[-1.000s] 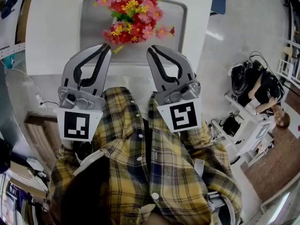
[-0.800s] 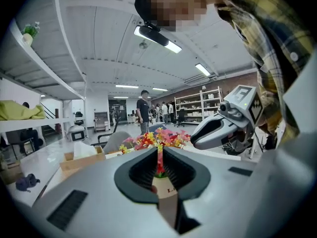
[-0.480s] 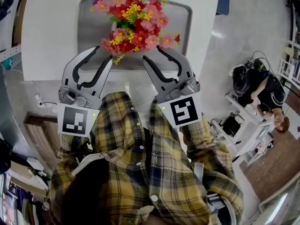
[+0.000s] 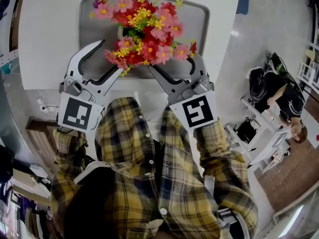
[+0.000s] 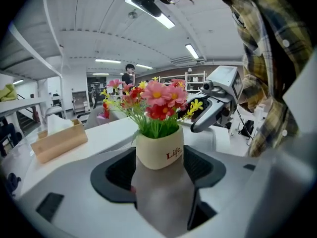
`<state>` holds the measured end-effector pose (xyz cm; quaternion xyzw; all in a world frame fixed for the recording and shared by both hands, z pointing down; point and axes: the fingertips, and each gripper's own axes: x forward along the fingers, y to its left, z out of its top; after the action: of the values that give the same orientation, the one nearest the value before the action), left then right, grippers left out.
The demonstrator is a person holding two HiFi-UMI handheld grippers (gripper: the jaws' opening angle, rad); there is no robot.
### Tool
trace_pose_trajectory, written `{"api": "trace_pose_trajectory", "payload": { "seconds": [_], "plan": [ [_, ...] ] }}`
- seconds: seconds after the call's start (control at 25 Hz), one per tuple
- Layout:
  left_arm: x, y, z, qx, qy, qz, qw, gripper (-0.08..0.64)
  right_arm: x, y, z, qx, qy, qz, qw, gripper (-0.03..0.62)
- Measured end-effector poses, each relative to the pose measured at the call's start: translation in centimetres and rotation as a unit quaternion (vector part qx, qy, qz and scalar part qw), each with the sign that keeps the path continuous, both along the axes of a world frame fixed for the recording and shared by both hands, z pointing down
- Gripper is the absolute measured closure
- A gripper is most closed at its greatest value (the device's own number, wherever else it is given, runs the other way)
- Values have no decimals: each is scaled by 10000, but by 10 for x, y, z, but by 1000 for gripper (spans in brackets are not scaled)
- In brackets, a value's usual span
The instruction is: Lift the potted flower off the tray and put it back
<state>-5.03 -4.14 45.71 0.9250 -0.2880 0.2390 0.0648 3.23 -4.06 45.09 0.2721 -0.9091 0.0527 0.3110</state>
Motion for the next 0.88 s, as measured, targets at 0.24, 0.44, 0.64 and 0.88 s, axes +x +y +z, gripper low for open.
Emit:
{"api": "trace_pose_trajectory", "payload": {
  "seconds": [0.24, 0.44, 0.64, 0.88],
  "plan": [
    [7, -12, 13, -204, 27, 224, 9995, 230, 0, -8, 15, -182, -43, -27, 9998, 276],
    [11, -24, 19, -309, 35, 307, 9990, 204, 1, -16, 20, -232, -34, -62, 9997, 262],
    [15, -33, 24, -380, 60, 491, 9981, 204, 3, -22, 23, -261, -104, -121, 9995, 259],
    [19, -36, 33, -616, 144, 701, 9955, 204, 1, -24, 30, -335, -133, -387, 9986, 258]
  ]
}}
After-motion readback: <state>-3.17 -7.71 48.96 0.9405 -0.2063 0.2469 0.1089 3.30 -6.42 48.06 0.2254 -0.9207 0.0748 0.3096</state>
